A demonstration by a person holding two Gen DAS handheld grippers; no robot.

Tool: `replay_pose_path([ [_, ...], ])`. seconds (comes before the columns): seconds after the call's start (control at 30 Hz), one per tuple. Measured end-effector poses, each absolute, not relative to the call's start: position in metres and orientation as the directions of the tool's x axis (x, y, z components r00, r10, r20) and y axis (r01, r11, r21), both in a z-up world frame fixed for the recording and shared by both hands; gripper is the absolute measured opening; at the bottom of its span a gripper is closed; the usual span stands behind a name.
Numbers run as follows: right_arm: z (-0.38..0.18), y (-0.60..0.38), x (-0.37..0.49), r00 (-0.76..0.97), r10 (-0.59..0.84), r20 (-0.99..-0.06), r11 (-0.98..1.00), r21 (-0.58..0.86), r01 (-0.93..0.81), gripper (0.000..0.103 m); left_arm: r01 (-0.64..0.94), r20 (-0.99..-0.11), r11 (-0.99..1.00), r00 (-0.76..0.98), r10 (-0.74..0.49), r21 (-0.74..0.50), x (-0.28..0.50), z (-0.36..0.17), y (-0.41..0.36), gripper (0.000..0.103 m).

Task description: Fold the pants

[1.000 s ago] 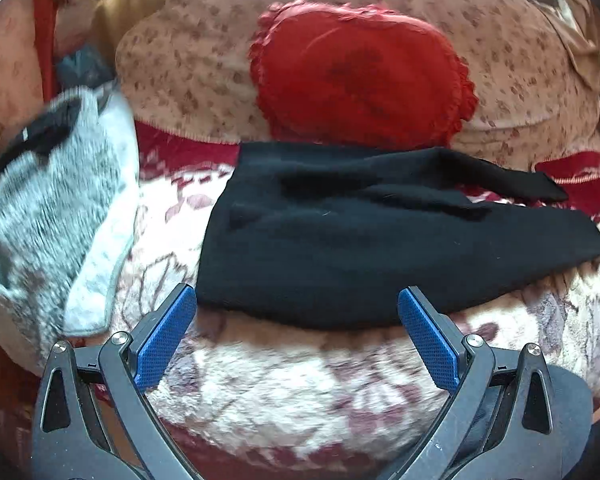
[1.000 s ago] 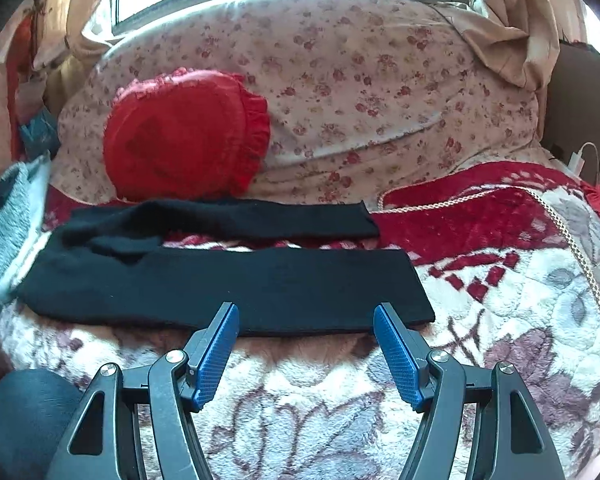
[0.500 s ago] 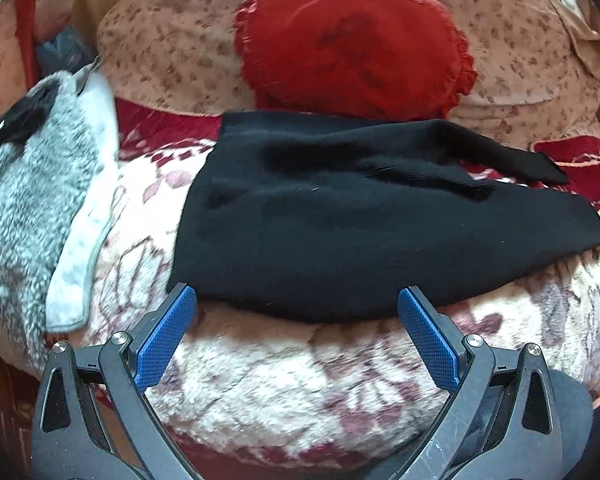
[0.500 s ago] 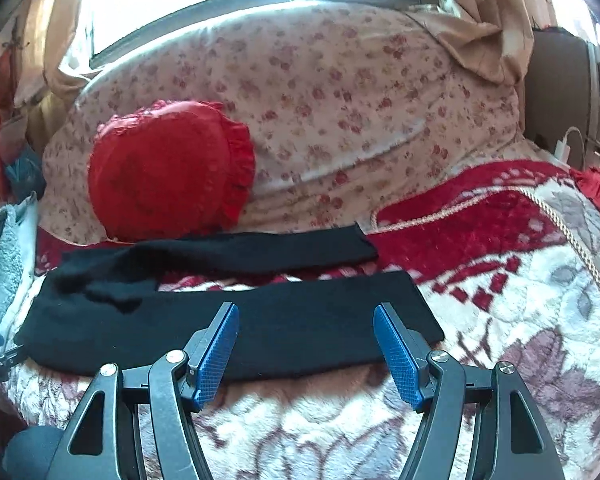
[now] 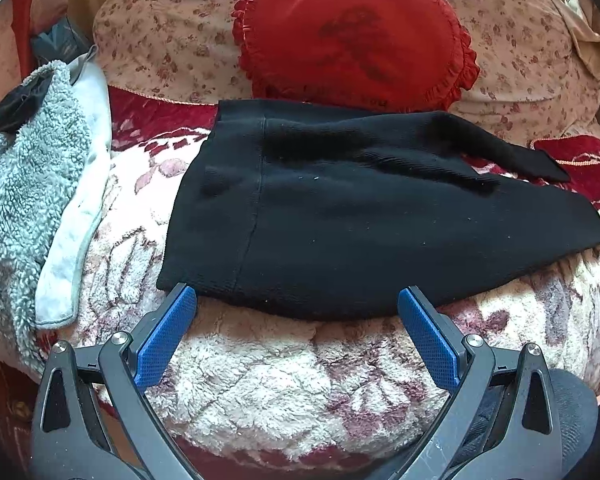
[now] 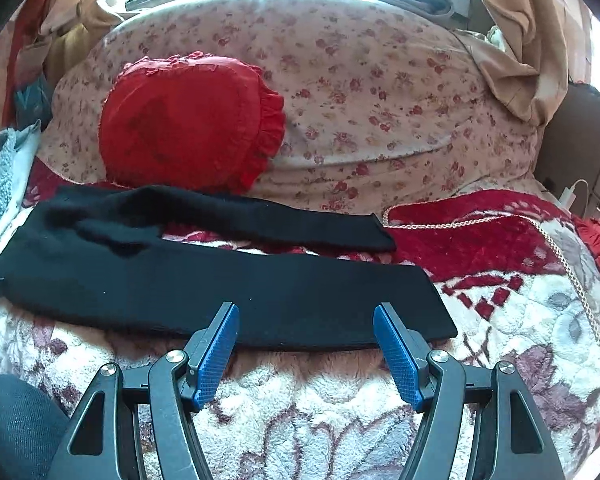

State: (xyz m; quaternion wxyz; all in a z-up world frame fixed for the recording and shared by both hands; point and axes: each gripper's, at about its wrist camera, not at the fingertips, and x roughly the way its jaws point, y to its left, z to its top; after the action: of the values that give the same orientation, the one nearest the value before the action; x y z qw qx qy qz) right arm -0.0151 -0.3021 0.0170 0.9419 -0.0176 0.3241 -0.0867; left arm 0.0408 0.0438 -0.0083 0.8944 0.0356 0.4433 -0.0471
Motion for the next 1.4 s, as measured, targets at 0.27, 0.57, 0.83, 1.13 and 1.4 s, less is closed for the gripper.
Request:
replay_pose_path([
  [0.27,0.021,-0.304,-0.019,0.784,-0.183,-0.593,0.983,-0.086,0.164,0.068,0.129,-0.798,0.99,0.602,-0.038,0.051,0.037,-0.01,0.034,0.101],
  [0.57,0.022,-0.304,-0.018,0.781,-0.196,-0.593,0.98,-0.099,0.171,0.068,0.129,-0.801,0.99,0.598,-0.03,0.06,0.037,-0.011,0.031,0.101],
  [0.83,0.021,-0.306,-0.017,0.782,-0.201,-0.59,0.979,-0.097,0.179,0.068,0.125,-0.802,0.99,0.597,-0.027,0.06,0.038,-0.012,0.032,0.101],
  [1.13,0.02,-0.309,-0.016,0.785,-0.202,-0.585,0.979,-0.096,0.181,0.068,0.133,-0.806,0.989,0.591,-0.029,0.062,0.039,-0.012,0.033,0.101],
  [1.4,0.024,-0.308,-0.019,0.789,-0.203,-0.579,0.979,-0.089,0.186,0.068,0.176,-0.741,0.965,0.618,-0.261,-0.194,0.035,-0.002,0.074,0.101],
])
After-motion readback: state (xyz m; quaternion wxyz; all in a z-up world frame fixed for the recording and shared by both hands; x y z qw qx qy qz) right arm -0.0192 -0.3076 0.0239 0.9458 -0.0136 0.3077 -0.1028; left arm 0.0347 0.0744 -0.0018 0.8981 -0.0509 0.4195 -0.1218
